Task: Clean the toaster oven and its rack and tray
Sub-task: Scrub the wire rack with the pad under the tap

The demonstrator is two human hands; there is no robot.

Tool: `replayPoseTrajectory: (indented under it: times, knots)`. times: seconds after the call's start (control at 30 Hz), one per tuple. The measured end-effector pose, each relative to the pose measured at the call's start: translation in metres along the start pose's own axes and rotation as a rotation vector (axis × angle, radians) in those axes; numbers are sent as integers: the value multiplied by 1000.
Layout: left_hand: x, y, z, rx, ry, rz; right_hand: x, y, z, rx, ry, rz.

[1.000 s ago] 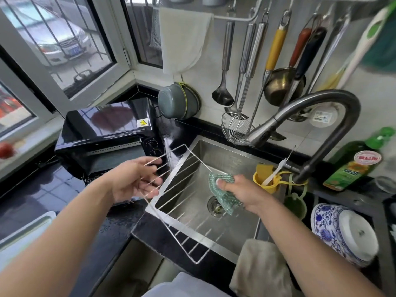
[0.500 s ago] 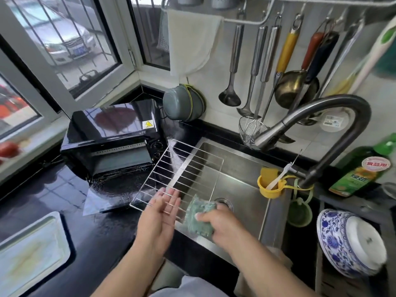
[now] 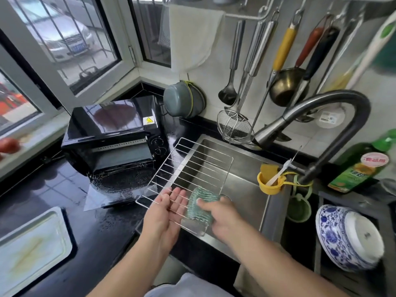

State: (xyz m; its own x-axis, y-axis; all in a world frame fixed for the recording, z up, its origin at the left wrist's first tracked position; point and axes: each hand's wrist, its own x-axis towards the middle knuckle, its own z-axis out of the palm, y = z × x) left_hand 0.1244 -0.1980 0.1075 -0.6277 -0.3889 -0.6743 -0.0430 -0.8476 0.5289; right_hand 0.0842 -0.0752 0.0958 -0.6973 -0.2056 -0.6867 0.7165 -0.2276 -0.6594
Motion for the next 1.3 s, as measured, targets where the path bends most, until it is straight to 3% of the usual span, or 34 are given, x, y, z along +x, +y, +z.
replayPoseTrajectory:
  times: [0.2, 0.37, 0.57, 0.67, 0.77, 0.93, 1.0, 1.13, 1.3]
  knots:
    - [-7, 1, 6, 88, -21, 29, 41, -30, -11, 128, 151, -39]
    - [-9, 5, 8, 92, 1, 17, -9, 24, 1, 72, -40, 38]
    - [-23, 5, 0, 219, -58, -8, 53, -65, -45, 154, 178, -53]
    - [-19, 8, 12, 166, -49, 13, 10, -31, -19, 116, 116, -51]
    - [-17, 7, 11, 166, -34, 9, -22, 9, -3, 114, -59, 68]
    - [-23, 16, 0, 301, -95, -23, 44, -63, -52, 270, 131, 17]
    - [-21, 18, 5, 282, -97, -10, 44, -61, -50, 236, 170, -13]
    - [-17, 15, 7, 222, -81, 0, 7, 5, -12, 122, 17, 47]
    - [-16, 23, -5, 316, -118, -32, 51, -47, -52, 254, 86, 5]
